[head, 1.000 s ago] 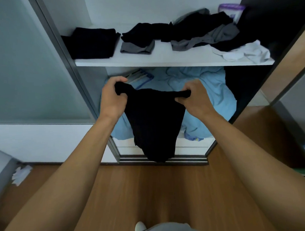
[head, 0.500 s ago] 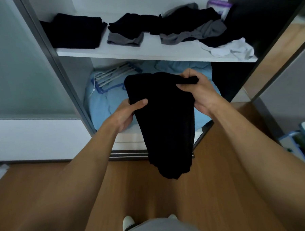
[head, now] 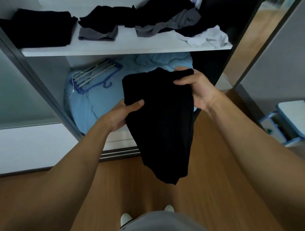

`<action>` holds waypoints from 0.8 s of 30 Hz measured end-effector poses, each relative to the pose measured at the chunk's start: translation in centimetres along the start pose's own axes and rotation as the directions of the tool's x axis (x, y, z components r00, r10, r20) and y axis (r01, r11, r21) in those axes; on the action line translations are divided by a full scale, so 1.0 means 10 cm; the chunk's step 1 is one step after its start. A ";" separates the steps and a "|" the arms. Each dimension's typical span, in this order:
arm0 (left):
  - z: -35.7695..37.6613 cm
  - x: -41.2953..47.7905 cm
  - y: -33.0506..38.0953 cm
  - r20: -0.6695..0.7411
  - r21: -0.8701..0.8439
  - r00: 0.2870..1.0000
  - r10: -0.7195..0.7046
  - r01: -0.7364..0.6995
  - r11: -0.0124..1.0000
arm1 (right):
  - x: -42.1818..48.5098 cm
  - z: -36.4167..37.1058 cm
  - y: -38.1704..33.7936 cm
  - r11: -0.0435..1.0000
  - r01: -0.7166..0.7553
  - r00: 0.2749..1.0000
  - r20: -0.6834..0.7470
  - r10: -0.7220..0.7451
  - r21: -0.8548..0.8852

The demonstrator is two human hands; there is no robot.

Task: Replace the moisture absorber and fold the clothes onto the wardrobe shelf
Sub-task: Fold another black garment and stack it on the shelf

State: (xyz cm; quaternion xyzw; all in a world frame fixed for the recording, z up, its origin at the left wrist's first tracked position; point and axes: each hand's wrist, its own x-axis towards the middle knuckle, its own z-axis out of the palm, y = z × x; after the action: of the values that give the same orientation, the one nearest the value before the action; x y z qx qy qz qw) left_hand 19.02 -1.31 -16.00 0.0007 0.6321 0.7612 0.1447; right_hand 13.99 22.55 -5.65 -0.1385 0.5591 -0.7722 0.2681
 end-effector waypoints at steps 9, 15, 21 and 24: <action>0.28 -0.06 0.48 -0.290 -0.046 0.951 0.112 -0.131 0.990 | -0.19 -0.41 0.52 0.994 -0.034 0.991 -0.127 0.048 0.108; 0.16 -0.25 0.64 -0.402 -0.117 0.914 0.048 -0.103 0.988 | -0.06 -0.20 1.21 0.956 -0.110 0.993 -0.064 0.096 -0.274; -0.32 -0.33 0.68 -0.602 -0.066 0.797 -0.050 0.013 0.998 | 0.07 0.04 1.16 0.966 -0.255 0.956 -0.157 0.247 -0.034; -0.53 -0.46 0.42 -0.588 -0.210 0.796 -0.146 0.024 0.977 | 0.09 0.19 1.15 0.929 -0.370 0.918 -0.144 0.369 0.022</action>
State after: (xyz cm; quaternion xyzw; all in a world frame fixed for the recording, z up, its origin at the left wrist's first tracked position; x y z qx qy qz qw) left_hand 21.54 -8.15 -12.18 -0.2827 0.5684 0.7721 -0.0294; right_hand 17.23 17.89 -15.89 0.0255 0.5956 -0.7141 0.3669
